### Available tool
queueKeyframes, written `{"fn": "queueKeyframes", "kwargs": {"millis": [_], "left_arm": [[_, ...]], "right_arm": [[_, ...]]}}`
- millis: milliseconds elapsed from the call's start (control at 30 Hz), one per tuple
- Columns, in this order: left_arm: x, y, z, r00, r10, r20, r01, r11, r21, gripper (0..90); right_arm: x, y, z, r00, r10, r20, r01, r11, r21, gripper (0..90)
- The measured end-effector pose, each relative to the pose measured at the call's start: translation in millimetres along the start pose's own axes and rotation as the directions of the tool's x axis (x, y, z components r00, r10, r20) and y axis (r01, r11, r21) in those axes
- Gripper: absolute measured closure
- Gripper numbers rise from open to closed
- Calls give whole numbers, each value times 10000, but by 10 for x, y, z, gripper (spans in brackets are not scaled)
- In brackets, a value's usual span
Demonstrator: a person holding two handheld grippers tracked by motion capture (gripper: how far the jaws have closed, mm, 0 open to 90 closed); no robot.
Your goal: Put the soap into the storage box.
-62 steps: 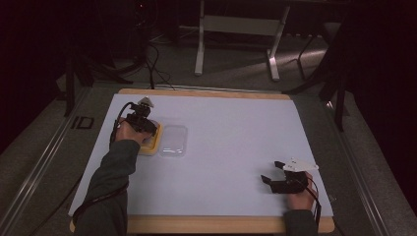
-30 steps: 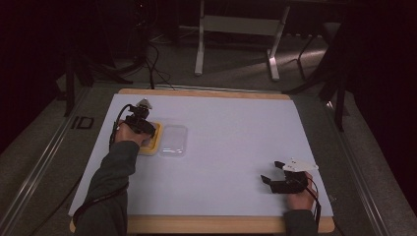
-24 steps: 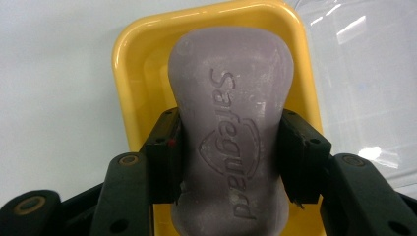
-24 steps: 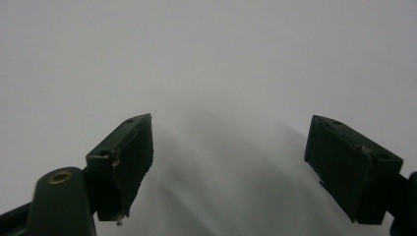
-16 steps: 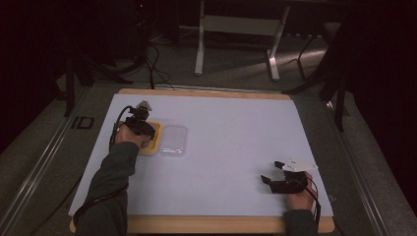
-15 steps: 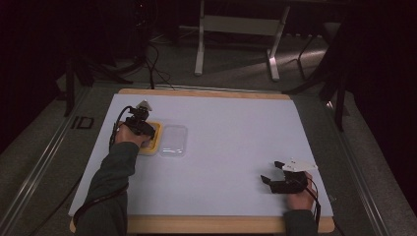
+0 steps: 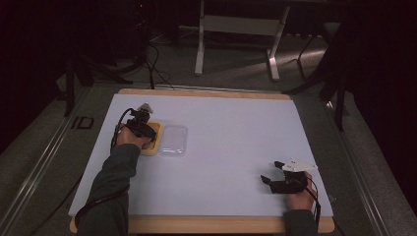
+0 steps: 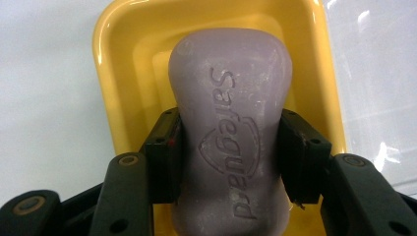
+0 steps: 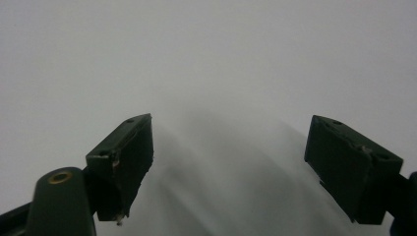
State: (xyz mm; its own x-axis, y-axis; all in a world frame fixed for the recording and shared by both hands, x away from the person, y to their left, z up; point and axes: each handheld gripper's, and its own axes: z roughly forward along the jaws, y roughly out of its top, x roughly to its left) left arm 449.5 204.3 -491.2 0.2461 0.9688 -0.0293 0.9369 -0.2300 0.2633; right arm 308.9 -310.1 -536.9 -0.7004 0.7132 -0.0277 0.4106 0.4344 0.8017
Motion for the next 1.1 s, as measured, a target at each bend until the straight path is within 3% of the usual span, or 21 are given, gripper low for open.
{"fn": "queueKeyframes", "kwargs": {"millis": [800, 1100], "left_arm": [[55, -52, 1, 9990, 185, 409, -180, 9998, -107, 420], [55, -39, -103, 9990, 245, 364, -233, 9992, -329, 425]], "right_arm": [[2, 1, 3, 10000, -21, 12, 21, 10000, 23, 182], [4, 2, 4, 10000, -24, 14, 24, 10000, 44, 182]]}}
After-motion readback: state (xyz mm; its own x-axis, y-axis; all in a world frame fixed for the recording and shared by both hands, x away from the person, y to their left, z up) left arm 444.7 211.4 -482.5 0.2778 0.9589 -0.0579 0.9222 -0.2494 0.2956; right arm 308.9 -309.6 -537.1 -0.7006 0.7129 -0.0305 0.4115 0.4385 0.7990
